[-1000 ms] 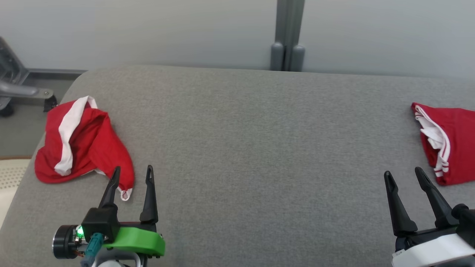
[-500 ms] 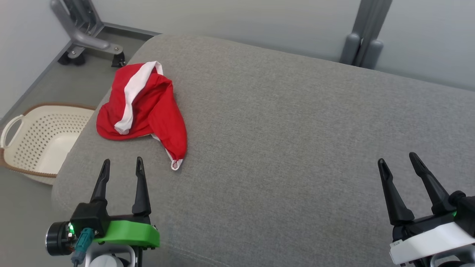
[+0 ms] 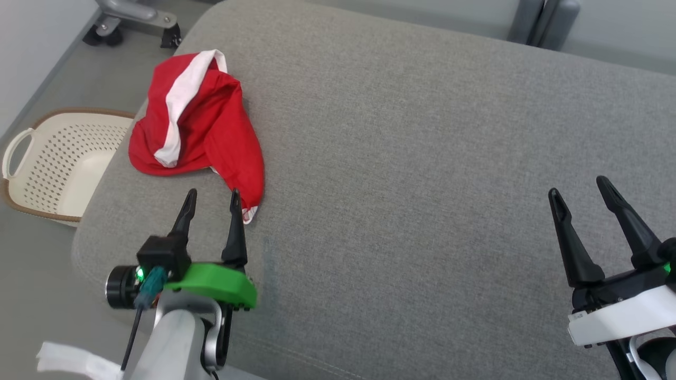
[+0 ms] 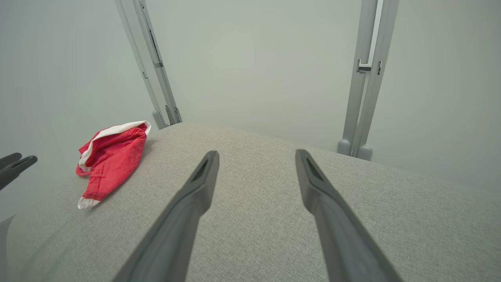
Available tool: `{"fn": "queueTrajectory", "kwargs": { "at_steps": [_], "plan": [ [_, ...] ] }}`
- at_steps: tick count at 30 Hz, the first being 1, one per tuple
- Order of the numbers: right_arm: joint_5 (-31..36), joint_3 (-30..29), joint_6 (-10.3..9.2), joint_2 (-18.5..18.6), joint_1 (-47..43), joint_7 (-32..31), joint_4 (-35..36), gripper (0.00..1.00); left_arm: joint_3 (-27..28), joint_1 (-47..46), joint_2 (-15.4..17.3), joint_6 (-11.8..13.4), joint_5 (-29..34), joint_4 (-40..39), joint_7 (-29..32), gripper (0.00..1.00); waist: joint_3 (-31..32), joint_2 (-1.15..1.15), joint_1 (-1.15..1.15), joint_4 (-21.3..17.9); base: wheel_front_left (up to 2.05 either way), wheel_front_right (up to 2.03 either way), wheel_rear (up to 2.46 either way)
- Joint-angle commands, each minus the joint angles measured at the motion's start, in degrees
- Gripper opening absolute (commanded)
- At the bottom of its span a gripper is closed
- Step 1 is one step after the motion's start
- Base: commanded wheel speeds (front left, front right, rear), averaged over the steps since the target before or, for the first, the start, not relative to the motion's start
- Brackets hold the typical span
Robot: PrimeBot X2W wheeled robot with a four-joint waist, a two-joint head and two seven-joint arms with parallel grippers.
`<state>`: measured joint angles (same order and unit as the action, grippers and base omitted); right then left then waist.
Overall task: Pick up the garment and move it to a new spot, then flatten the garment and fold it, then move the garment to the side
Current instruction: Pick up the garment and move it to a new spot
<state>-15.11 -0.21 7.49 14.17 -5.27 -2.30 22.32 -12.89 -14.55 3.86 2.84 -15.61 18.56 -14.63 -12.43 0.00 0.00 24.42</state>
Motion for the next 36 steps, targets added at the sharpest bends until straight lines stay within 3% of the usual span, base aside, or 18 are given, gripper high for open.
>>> {"fn": "queueTrajectory", "kwargs": {
  "at_steps": [1,14,15,17,22,27,36],
  "plan": [
    [-0.5,0.0,0.00,0.7,1.3,-0.3,0.6,1.00,-0.2,-2.8,-0.2,-0.4,-0.9,2.3,0.5,1.00,-5.3,0.00,0.00,-2.4,0.00,0.00,0.00],
    [-1.3,-0.4,0.00,2.9,5.2,0.3,0.5,1.00,-2.1,-19.8,-0.9,-5.1,-10.2,33.2,1.5,1.00,-12.3,0.00,0.00,-7.6,0.00,0.00,0.00],
    [-1.3,-0.5,0.00,3.0,5.4,0.5,0.3,1.00,-2.2,-20.4,-1.0,-5.3,-10.9,34.8,1.3,0.71,-12.3,0.00,0.00,-7.8,0.00,0.00,0.00],
    [-1.2,-0.6,0.00,3.1,5.7,1.0,0.0,1.00,-2.4,-21.2,-1.0,-5.5,-11.8,37.4,0.8,0.00,-12.0,0.00,0.00,-8.2,0.00,0.00,0.00],
    [-0.7,-1.0,0.00,3.0,5.8,2.2,-0.8,1.00,-1.1,-21.5,-0.6,-4.3,-11.3,38.7,-0.2,0.00,-9.8,0.00,0.00,-9.3,0.00,0.00,0.00],
    [-0.3,-1.9,0.00,2.2,5.4,3.1,-1.3,1.00,3.6,-18.1,2.1,-1.6,-8.3,26.5,-0.5,0.00,-6.7,0.00,0.00,-10.4,0.00,0.00,0.00],
    [0.7,-3.1,0.00,0.2,3.1,4.2,-2.2,1.00,7.3,-6.5,3.1,1.0,-0.7,2.8,-0.5,0.00,0.1,0.00,0.00,-13.2,0.00,0.00,0.00]
  ]
}}
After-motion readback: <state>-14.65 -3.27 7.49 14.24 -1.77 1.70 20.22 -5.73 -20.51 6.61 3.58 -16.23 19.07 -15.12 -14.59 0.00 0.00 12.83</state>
